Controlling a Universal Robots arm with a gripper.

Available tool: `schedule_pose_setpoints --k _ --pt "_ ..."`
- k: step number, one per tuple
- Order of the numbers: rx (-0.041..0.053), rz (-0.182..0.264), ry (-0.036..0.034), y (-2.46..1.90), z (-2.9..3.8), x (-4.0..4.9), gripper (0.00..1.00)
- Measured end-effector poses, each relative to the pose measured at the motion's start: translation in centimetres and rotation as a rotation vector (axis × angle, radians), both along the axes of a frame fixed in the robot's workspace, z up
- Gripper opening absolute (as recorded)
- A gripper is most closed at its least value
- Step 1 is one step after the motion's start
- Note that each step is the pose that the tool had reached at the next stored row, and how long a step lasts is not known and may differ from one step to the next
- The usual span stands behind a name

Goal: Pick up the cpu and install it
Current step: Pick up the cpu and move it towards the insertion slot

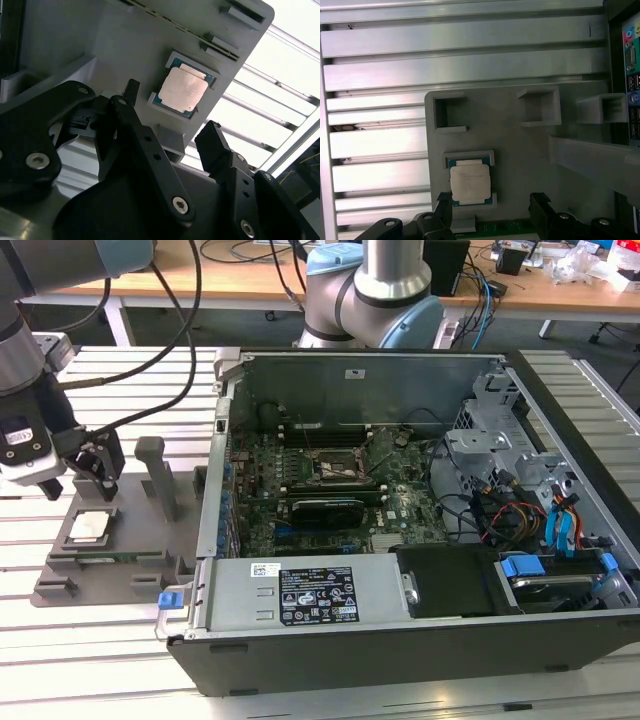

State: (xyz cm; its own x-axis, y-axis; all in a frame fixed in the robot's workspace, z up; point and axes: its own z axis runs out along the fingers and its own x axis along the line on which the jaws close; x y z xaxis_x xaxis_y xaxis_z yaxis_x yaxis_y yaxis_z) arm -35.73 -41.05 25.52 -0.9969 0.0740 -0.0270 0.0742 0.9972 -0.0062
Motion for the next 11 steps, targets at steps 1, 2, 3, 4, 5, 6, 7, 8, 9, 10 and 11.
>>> schedule_pose_setpoints --k 1,2,3,4,5,6,7,8,9,10,11 --pt "0.0000 0.000 0.0000 0.00 -0.04 0.00 0.73" --pt "0.0000 0.000 0.0001 0.00 -0.10 0.00 0.73" --pt "0.0000 0.000 -0.0001 0.00 -0.17 0.00 0.73" --pt "0.0001 0.000 -0.0002 0.00 -0.26 0.00 0.73" --pt "0.0001 0.000 -0.0001 0.00 -0.40 0.00 0.73" --pt "0.0000 0.000 -0.0001 0.00 -0.50 0.00 0.73" --pt "0.0000 0.000 0.0000 0.00 -0.59 0.00 0.73" --pt "0.0000 0.000 0.0000 0.00 -0.71 0.00 0.73" --pt "0.0000 0.000 0.0000 0.00 -0.82 0.00 0.73" --pt "-0.0002 0.000 -0.0001 -0.01 -0.92 0.00 0.73" --pt "-0.0008 0.000 -0.0001 -0.01 -1.05 -0.01 0.73"
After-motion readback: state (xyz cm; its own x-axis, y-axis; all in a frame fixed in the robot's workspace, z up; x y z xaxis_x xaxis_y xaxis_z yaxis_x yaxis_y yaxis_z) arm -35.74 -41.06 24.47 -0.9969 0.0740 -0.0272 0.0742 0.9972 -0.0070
